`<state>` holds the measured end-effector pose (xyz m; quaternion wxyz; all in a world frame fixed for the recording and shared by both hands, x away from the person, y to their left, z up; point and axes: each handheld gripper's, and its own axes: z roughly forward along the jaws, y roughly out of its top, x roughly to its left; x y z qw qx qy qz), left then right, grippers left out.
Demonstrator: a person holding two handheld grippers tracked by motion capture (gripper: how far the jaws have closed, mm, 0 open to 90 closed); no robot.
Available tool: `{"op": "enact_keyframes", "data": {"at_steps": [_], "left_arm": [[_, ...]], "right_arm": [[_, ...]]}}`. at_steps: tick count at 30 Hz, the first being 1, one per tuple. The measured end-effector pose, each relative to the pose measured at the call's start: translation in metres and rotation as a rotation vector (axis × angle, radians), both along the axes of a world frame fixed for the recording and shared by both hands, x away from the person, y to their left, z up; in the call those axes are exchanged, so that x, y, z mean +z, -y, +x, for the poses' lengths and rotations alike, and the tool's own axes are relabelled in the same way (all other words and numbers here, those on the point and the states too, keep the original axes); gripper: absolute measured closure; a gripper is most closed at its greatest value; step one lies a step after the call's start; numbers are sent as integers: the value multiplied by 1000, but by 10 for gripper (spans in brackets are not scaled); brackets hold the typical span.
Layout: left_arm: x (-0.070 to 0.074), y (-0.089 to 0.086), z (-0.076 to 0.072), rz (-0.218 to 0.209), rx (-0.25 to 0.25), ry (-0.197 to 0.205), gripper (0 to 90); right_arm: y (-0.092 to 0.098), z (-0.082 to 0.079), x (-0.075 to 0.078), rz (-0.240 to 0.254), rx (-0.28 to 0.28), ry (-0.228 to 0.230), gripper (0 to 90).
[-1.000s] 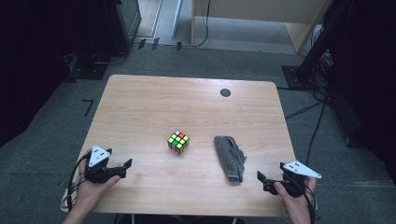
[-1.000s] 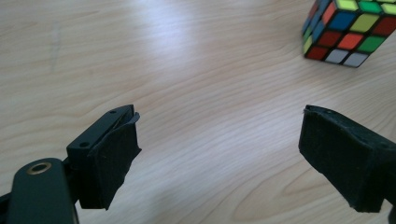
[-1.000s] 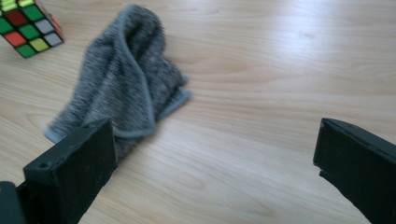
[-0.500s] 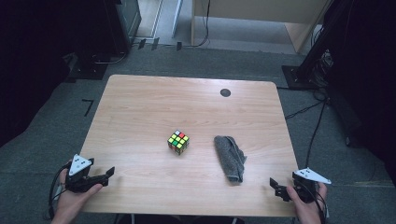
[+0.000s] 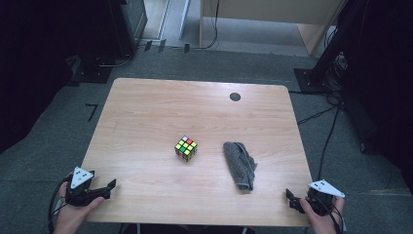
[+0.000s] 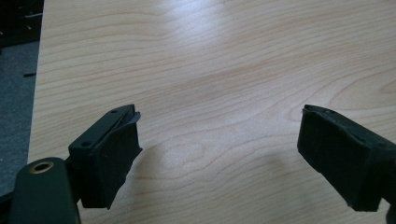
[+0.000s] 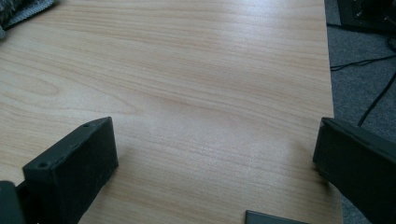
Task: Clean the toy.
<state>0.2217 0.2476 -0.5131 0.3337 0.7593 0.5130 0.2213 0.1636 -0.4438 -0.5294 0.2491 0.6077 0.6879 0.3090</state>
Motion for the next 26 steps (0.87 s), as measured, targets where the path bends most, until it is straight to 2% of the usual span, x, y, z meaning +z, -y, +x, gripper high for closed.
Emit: {"op": "enact_keyframes", "data": {"at_steps": [5,7,10,26], "left_arm": [[-4,4,0,41,-12,-12,130],[-4,5,1,43,-11,-16,131],[-4,4,2,32,-6,-27,129],[-4,3,2,26,-6,-28,133]], "right_arm": [[2,-1,-1,1,18,8,0],[1,-1,-1,-2,11,6,0],[1,-1,-1,1,7,11,0],[1,-2,-2,2,9,23,0]]}}
